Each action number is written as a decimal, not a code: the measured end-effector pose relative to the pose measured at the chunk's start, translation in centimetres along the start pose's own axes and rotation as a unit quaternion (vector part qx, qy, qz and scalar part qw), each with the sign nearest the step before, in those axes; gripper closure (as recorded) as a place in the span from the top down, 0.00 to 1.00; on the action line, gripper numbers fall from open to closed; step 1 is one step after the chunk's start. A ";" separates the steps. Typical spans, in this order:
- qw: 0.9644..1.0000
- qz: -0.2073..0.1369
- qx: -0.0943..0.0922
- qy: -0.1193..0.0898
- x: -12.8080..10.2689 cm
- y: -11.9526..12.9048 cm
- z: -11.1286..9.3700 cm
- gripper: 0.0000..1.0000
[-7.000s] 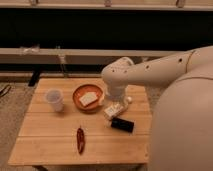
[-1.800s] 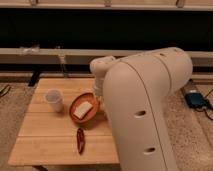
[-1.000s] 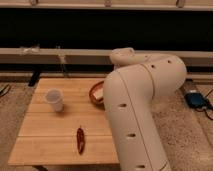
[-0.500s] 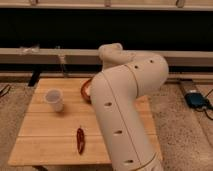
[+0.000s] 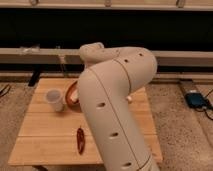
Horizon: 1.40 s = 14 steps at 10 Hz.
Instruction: Drag the ceramic bowl in a circle
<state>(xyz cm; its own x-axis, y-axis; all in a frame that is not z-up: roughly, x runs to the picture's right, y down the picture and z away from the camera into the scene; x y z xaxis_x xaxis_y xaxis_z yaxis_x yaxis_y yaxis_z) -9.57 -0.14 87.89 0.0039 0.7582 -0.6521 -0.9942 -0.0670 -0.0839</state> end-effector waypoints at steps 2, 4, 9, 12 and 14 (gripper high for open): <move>1.000 -0.014 -0.001 0.009 2.0 0.3 0.0 0.00; 1.000 -0.014 0.005 0.024 4.0 -2.0 0.2 0.00; 0.997 0.031 0.043 0.047 7.5 -11.6 1.7 0.01; 0.997 0.052 0.050 0.039 6.3 -13.6 1.7 0.28; 0.997 0.056 0.050 0.029 4.7 -12.5 1.6 0.50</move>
<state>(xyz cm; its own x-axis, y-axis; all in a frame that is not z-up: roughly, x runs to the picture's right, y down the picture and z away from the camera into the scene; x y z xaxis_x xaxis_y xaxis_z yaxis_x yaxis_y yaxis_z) 2.69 5.29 87.12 -0.1039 0.7108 -0.6956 -0.9945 -0.0820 0.0648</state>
